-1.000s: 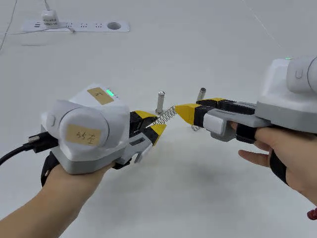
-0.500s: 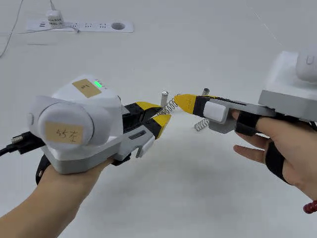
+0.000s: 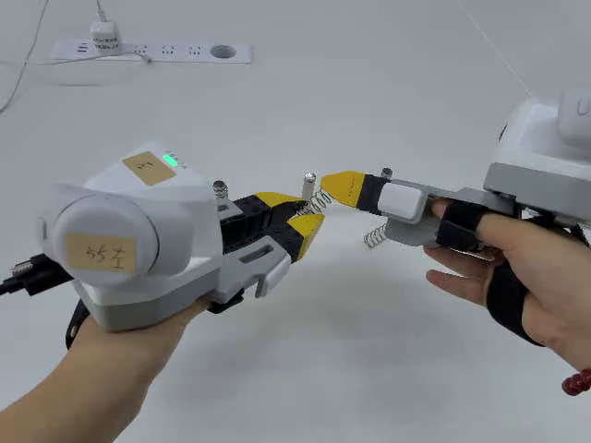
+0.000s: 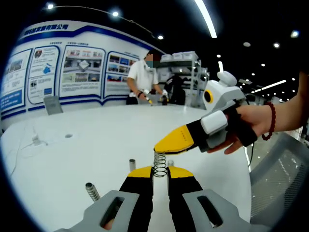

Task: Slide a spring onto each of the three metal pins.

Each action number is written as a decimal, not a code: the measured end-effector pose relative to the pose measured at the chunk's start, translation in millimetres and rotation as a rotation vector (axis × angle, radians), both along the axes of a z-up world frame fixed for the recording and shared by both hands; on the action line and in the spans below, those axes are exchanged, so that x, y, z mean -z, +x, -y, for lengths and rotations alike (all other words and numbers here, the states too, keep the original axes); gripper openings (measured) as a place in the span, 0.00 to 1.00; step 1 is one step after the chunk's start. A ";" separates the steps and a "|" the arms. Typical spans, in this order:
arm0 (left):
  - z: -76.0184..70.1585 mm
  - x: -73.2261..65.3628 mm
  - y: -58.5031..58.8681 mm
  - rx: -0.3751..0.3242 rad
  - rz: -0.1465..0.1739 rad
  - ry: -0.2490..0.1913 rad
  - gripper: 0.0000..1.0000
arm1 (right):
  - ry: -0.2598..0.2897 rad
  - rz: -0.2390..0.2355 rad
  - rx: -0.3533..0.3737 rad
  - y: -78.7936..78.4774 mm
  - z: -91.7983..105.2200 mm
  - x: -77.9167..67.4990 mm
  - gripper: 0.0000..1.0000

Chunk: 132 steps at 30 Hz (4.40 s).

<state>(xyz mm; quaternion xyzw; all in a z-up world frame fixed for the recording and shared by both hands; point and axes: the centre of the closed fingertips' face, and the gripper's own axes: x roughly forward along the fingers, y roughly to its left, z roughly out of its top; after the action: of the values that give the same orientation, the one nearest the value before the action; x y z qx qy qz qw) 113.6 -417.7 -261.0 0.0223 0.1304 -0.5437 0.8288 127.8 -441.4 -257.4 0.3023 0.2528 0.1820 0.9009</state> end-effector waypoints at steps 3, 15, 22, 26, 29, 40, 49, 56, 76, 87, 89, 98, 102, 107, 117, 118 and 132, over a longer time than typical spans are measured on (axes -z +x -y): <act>0.8 -2.2 -0.6 0.001 -0.002 -0.012 0.10 | 0.024 -0.004 0.005 0.5 -1.1 -1.5 0.19; -0.4 0.5 -0.8 -0.001 -0.022 -0.005 0.10 | 0.005 0.027 -0.018 0.8 -4.0 -6.9 0.14; -1.9 1.2 0.5 -0.011 -0.029 -0.002 0.10 | -0.022 0.055 -0.039 1.9 -7.2 -10.5 0.13; -2.4 1.2 0.7 -0.018 -0.036 -0.001 0.11 | -0.042 0.072 -0.055 2.6 -9.5 -13.0 0.13; -2.6 2.2 0.5 -0.021 -0.045 0.002 0.11 | -0.058 0.081 -0.065 2.9 -11.1 -13.9 0.13; -5.4 3.1 -0.2 -0.021 -0.045 0.017 0.14 | -0.142 0.130 -0.092 4.9 -15.8 -16.9 0.11; -15.6 11.0 -1.2 -0.045 -0.046 0.079 0.27 | -0.248 0.188 -0.096 14.2 -10.8 -25.0 0.11; -25.8 15.1 -1.0 -0.069 -0.048 0.116 0.35 | -0.330 0.226 -0.093 26.1 -5.6 -28.6 0.11; -33.3 17.9 -5.4 -0.072 -0.015 0.159 0.57 | -0.491 0.280 -0.118 56.0 1.1 -14.0 0.11; -36.9 21.9 -4.9 -0.084 -0.026 0.170 0.64 | -0.540 0.290 -0.130 60.5 0.9 -8.9 0.11; -37.5 22.4 -5.1 -0.086 -0.029 0.171 0.65 | -0.548 0.294 -0.132 60.6 1.2 -9.0 0.11; -39.7 23.2 -3.7 -0.098 -0.035 0.174 0.66 | -0.626 0.303 -0.174 60.4 -0.8 1.3 0.11; -41.1 23.7 -3.3 -0.101 -0.035 0.176 0.66 | -0.670 0.297 -0.189 59.0 -3.1 8.3 0.11; -43.4 27.3 -2.2 -0.108 -0.045 0.184 0.65 | -0.707 0.285 -0.206 56.5 -5.0 17.1 0.11; -43.9 28.9 -2.8 -0.108 -0.049 0.187 0.65 | -0.700 0.239 -0.207 55.7 -4.5 31.4 0.11; -43.8 29.0 -2.9 -0.108 -0.048 0.188 0.65 | -0.699 0.237 -0.207 55.7 -4.6 32.1 0.11; -45.2 30.5 -1.9 -0.111 -0.052 0.191 0.65 | -0.698 0.190 -0.222 53.6 -5.0 47.0 0.12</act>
<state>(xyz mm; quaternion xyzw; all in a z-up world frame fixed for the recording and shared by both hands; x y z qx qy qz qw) 111.7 -372.5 -291.5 0.0799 0.2039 -0.4823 0.8482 181.4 -436.3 -304.4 -0.0704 0.2462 0.2085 0.9439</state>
